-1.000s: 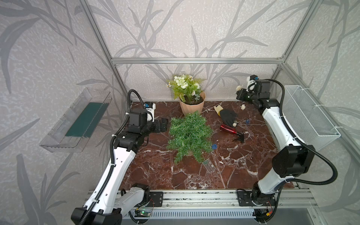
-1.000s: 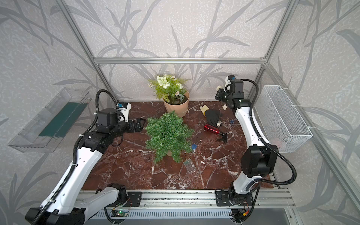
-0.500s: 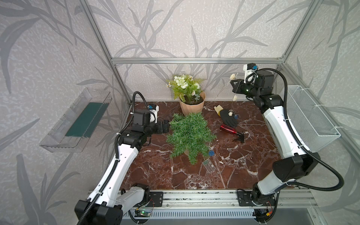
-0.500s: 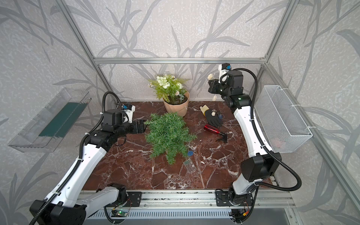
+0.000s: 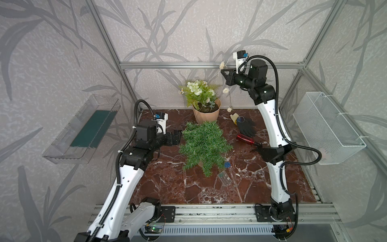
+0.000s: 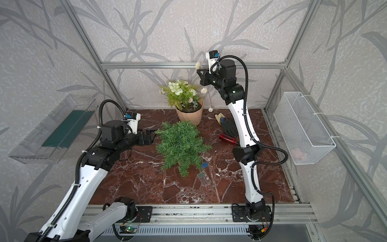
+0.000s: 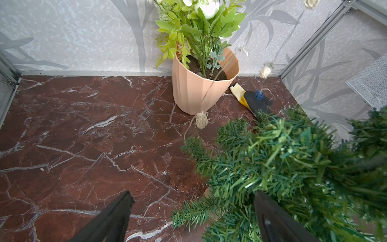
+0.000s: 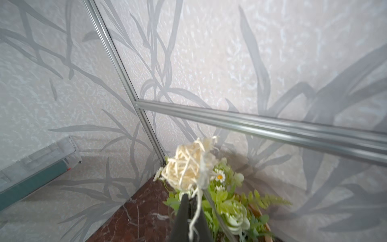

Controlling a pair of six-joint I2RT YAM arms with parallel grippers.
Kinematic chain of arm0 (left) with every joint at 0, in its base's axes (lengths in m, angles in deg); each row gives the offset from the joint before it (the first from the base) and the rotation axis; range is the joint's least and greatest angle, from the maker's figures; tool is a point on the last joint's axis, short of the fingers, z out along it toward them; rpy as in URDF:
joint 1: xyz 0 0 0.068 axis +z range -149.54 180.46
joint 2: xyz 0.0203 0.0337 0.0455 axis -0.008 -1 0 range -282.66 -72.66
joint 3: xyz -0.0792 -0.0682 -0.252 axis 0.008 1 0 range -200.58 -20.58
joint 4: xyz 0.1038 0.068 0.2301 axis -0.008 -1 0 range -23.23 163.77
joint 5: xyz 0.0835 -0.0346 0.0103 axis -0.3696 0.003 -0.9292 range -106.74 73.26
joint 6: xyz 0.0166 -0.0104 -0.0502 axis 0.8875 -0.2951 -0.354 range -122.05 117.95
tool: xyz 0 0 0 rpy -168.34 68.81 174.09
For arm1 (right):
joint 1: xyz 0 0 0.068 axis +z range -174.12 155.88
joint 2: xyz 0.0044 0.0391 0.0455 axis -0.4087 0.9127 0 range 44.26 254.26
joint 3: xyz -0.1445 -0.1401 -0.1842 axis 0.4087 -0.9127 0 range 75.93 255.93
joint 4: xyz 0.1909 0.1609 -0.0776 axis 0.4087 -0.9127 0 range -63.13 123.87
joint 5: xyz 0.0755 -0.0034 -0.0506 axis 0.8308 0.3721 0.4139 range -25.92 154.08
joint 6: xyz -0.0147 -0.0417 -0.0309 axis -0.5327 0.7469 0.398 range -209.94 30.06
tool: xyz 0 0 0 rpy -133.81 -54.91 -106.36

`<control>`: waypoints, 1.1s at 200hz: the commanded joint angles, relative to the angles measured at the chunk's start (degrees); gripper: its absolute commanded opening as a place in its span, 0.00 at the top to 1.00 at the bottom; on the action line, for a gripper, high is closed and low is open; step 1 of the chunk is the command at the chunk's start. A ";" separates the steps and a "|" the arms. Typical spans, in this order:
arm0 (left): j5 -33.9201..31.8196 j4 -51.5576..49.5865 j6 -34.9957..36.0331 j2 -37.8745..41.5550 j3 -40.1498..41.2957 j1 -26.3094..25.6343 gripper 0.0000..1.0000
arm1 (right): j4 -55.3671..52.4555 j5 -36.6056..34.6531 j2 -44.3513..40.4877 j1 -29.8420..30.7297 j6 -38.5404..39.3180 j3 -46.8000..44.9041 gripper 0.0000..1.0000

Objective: Remove string lights from the small christmas tree
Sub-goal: Remove the light string from the Christmas tree.

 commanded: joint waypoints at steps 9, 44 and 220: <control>1.30 -1.54 1.55 2.79 0.47 -0.21 0.08 | 16.66 3.63 1.18 -2.82 -9.59 -0.38 1.00; 1.11 -2.57 2.47 3.97 0.38 -0.20 0.08 | 28.53 -0.85 -1.81 -4.33 -12.26 -6.40 1.00; 1.41 0.97 -0.70 2.49 1.92 -0.20 0.08 | 9.46 0.80 -14.64 -13.61 -11.26 -3.57 1.00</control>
